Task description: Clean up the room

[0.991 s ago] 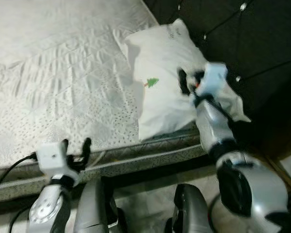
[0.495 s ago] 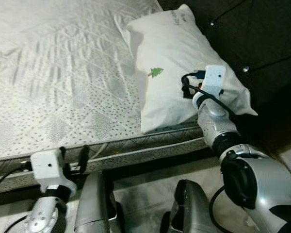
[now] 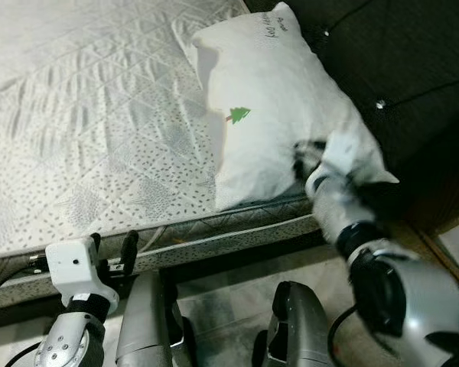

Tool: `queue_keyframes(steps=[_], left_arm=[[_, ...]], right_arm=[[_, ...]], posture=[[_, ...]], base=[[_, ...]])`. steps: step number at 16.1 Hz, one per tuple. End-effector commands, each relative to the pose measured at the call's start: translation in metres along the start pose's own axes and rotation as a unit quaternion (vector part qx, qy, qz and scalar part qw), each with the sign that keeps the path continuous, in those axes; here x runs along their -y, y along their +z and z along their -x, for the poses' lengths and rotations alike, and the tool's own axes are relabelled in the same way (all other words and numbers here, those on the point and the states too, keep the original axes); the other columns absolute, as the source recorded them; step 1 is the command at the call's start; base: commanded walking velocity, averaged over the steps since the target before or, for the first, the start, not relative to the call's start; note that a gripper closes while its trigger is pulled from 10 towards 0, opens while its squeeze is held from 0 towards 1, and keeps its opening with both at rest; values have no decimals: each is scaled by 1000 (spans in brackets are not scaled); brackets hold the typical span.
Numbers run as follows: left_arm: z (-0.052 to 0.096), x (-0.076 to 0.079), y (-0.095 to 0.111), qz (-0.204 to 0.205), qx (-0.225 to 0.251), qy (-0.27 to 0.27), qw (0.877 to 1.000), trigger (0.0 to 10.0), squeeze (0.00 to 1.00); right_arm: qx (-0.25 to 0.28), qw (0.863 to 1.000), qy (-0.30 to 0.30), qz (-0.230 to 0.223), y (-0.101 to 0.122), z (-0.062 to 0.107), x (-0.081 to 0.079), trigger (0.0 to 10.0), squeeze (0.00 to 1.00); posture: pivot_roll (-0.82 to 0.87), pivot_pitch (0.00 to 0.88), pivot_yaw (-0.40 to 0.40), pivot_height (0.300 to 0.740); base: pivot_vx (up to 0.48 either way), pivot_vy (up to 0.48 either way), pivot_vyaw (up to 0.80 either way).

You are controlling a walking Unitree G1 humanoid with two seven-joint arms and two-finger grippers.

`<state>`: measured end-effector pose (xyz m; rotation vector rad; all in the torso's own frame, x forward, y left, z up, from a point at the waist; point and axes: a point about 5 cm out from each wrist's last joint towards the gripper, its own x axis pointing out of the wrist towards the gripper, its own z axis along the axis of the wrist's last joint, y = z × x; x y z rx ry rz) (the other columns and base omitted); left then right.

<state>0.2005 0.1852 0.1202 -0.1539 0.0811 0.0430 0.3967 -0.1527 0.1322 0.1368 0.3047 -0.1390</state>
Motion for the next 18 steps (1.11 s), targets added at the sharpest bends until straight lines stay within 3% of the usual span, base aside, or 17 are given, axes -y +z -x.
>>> queue_keyframes(steps=[1, 4, 8, 10, 11, 14, 16, 18], left_arm=[[2, -2, 1, -7, -3, 6, 1000, 10000, 0], [-3, 0, 2, -5, 1, 2, 1000, 10000, 0], [-17, -1, 7, -10, 18, -8, 1000, 10000, 0], [-29, -3, 9, -12, 28, -9, 999, 10000, 0], [-33, -3, 10, -11, 31, -10, 999, 10000, 0], [-49, 6, 11, -10, 45, -29, 999, 10000, 0], [-55, 6, 11, -8, 51, -31, 998, 10000, 0], [-61, 6, 11, -6, 56, -30, 998, 10000, 0]], right_arm=[[-42, 999, 9, 15, -20, 2, -2, 10000, 0], [-29, 999, 15, 28, -16, 2, -2, 10000, 0], [81, 996, 16, 27, 38, -2, 10, 10000, 0], [140, 986, 52, 71, 60, 1, 5, 10000, 0], [152, 983, 62, 85, 63, 2, 3, 10000, 0], [234, 950, 150, 141, 64, 13, -23, 10000, 0], [264, 940, 165, 141, 56, 20, -31, 10000, 0], [268, 942, 170, 111, 43, 25, -35, 10000, 0]], posture=[[250, 228, -81, 560], [233, 215, -77, 560], [197, 174, -73, 560], [149, 135, -63, 560], [136, 124, -62, 560], [82, 66, -50, 560], [66, 38, -48, 560], [56, 15, -45, 560]], base=[[0, 0, 0], [0, 0, 0], [0, 0, 0], [0, 0, 0], [0, 0, 0], [0, 0, 0], [0, 0, 0], [0, 0, 0]])
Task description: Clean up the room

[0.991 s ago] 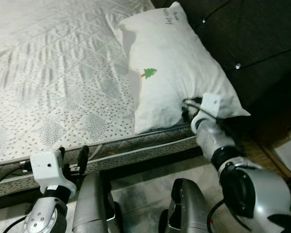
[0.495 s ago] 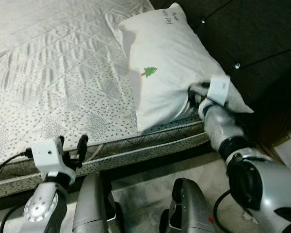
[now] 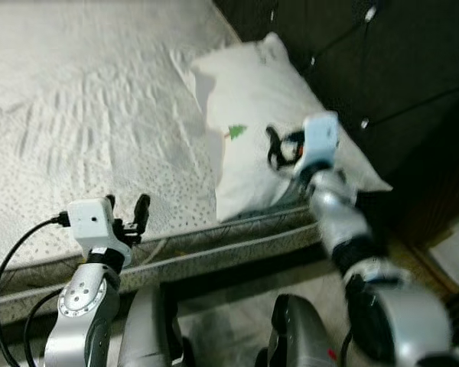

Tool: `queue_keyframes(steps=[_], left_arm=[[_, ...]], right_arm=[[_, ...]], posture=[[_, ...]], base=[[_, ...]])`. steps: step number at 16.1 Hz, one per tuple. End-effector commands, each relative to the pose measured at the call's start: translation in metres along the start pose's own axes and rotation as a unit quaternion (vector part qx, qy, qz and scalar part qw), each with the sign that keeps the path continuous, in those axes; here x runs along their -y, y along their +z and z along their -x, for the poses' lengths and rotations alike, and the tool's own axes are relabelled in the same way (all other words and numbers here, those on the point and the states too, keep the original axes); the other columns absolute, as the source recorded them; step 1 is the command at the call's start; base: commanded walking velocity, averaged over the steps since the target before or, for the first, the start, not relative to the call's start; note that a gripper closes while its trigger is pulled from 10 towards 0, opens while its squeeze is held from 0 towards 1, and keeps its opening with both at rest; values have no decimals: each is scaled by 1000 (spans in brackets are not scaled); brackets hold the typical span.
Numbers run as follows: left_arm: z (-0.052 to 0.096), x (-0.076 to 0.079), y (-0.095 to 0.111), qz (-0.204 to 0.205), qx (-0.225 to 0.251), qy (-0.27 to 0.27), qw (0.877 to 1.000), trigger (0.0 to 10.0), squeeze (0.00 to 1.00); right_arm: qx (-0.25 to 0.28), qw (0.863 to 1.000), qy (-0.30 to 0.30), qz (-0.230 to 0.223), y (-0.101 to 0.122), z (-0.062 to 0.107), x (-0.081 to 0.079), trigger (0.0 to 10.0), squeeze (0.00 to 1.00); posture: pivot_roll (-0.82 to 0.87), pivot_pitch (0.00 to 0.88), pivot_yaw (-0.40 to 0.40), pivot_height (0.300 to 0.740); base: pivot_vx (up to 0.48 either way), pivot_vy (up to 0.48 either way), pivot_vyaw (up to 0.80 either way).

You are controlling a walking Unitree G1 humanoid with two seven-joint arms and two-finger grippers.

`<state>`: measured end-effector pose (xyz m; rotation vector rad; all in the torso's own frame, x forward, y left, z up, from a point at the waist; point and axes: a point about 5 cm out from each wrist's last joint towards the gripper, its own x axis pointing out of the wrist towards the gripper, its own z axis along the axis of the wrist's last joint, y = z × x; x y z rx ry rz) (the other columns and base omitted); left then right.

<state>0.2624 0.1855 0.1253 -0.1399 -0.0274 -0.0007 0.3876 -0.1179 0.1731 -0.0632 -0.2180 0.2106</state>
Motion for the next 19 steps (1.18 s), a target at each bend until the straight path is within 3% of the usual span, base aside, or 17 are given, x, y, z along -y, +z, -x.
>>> queue_keyframes(steps=[1, 4, 7, 15, 19], left_arm=[[-3, 3, 1, 0, 8, -5, 1000, 10000, 0], [-10, 4, 6, -10, 39, -10, 999, 10000, 0], [-19, 1, 10, -12, 63, 2, 998, 10000, 0], [-17, 7, 6, -10, 84, 18, 996, 10000, 0], [-15, 3, 4, -31, 80, 21, 996, 10000, 0]], right_arm=[[16, 1000, -8, -11, 5, 0, 3, 10000, 0], [27, 997, -31, -60, -6, 24, -4, 10000, 0], [37, 996, -20, -78, -1, 30, -1, 10000, 0], [14, 995, 0, -102, -7, 42, -4, 10000, 0], [1, 994, 22, -109, -10, 47, -12, 10000, 0]], posture=[[51, 1, -43, 560], [24, 0, -40, 560], [7, 0, -60, 560], [3, 0, -70, 660], [0, 0, -80, 710]], base=[[0, 0, 0], [0, 0, 0], [0, 0, 0], [0, 0, 0], [0, 0, 0]])
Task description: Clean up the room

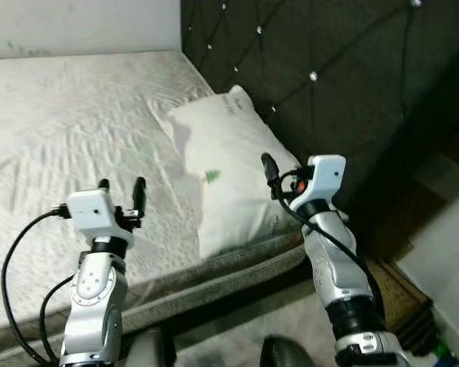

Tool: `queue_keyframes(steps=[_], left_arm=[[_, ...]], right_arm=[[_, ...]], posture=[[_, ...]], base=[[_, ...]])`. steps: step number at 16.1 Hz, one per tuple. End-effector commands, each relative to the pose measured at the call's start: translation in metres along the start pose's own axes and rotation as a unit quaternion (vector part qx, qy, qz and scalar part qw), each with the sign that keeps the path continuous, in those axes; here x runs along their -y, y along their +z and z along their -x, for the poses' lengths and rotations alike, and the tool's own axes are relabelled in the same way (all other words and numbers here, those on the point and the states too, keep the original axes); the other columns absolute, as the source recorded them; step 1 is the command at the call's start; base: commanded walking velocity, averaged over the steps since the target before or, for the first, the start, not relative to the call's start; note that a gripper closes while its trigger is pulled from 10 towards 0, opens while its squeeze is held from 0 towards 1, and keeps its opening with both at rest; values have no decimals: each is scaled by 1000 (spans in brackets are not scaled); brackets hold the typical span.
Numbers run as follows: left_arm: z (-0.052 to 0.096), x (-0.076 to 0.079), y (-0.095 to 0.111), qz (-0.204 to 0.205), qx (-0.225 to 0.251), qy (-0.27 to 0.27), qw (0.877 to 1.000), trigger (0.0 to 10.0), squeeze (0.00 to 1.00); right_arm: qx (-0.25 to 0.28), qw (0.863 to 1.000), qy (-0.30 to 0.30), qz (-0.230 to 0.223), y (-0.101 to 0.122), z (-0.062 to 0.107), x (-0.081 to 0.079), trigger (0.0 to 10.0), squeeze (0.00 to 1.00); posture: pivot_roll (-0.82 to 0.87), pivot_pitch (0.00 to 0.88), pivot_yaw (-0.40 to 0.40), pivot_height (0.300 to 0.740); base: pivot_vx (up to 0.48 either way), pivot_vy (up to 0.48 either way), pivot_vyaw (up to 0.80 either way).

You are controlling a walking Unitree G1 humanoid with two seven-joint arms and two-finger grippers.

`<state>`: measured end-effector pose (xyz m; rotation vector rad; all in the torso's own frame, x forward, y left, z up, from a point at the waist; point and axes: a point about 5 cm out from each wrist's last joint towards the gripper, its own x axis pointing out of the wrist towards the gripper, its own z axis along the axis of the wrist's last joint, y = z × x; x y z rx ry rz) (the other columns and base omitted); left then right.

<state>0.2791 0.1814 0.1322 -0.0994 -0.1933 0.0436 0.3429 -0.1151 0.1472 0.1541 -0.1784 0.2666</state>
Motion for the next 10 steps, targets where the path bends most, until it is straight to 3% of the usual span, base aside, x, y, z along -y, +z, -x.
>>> queue_keyframes(steps=[1, 4, 6, 8, 10], left_arm=[[2, -3, -4, -12, -18, 8, 1000, 10000, 0], [13, 1, -12, -57, -50, -52, 996, 10000, 0], [14, -5, -14, -82, -62, -79, 992, 10000, 0], [13, -3, -15, -86, -62, -78, 991, 10000, 0], [17, 10, -15, -70, -61, -76, 993, 10000, 0]], right_arm=[[5, 1000, 9, 3, 6, -1, 0, 10000, 0], [-17, 1000, 9, 10, -1, 2, 7, 10000, 0], [-23, 1000, 15, 11, -2, 0, 6, 10000, 0], [-25, 1000, 5, 9, -6, 1, 6, 10000, 0], [-26, 1000, -3, 3, -8, 2, 2, 10000, 0]], posture=[[0, 0, -80, 720], [27, 0, -117, 740], [54, 0, -117, 740], [47, 0, -109, 740], [28, 0, -99, 740]], base=[[0, 0, 0], [0, 0, 0], [0, 0, 0], [0, 0, 0], [0, 0, 0]])
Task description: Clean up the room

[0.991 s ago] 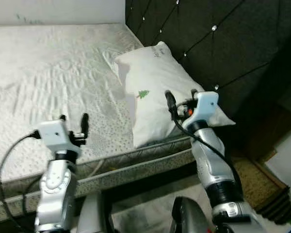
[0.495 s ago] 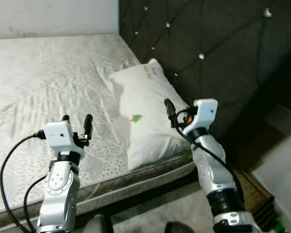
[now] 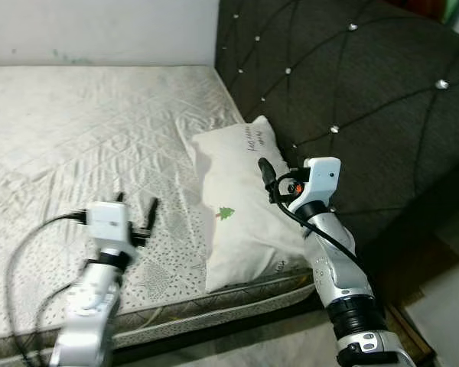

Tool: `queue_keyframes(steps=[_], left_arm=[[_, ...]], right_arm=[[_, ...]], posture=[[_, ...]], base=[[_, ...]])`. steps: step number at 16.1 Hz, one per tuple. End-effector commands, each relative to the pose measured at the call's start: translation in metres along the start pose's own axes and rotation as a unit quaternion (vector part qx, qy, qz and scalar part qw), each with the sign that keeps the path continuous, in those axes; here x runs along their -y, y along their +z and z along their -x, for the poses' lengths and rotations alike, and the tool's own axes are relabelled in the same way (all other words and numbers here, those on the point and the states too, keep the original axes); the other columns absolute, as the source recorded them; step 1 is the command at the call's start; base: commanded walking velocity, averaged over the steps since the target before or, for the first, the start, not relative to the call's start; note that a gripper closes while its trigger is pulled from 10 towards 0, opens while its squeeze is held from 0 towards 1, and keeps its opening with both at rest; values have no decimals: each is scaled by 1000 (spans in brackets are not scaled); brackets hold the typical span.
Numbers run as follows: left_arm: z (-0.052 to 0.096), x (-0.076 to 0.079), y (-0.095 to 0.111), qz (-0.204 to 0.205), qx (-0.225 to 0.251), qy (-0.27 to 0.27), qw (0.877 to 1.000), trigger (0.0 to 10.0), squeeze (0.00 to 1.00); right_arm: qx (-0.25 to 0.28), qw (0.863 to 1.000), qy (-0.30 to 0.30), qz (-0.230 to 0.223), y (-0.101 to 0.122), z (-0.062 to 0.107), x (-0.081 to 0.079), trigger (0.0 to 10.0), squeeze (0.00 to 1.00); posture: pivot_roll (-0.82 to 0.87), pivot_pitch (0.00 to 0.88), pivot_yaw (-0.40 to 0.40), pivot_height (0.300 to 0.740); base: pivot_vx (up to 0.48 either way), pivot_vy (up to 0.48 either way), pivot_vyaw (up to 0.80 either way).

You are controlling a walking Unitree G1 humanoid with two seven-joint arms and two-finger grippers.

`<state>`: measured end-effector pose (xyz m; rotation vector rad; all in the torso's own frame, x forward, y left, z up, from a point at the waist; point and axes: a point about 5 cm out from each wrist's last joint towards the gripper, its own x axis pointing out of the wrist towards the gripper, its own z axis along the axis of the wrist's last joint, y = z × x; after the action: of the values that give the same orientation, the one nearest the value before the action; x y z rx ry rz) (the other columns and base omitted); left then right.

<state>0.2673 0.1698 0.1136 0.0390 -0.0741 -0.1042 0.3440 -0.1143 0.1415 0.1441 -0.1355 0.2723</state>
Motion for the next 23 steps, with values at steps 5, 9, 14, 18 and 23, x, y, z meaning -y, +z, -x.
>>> queue_keyframes(steps=[5, 9, 14, 18, 23], left_arm=[[15, 7, 3, 40, 11, 51, 998, 10000, 0], [18, 0, 6, 31, 8, 75, 997, 10000, 0], [17, -13, 10, 36, 3, 92, 995, 10000, 0], [17, -5, 10, 55, 1, 95, 994, 10000, 0], [16, 3, 9, 66, -1, 85, 994, 10000, 0]], right_arm=[[-37, 999, -12, 2, -18, 18, 3, 10000, 0], [-40, 998, -41, 13, -18, 28, 14, 10000, 0], [-43, 998, -52, 20, -19, 36, 13, 10000, 0], [-46, 998, -48, 17, -17, 35, 12, 10000, 0], [-46, 998, -34, 40, -14, 35, 14, 10000, 0]], posture=[[23, 0, -100, 740], [11, 32, -87, 740], [15, 65, -76, 740], [7, 80, -91, 740], [-8, 85, -101, 740]], base=[[0, 0, 0], [0, 0, 0], [0, 0, 0], [0, 0, 0], [0, 0, 277]])
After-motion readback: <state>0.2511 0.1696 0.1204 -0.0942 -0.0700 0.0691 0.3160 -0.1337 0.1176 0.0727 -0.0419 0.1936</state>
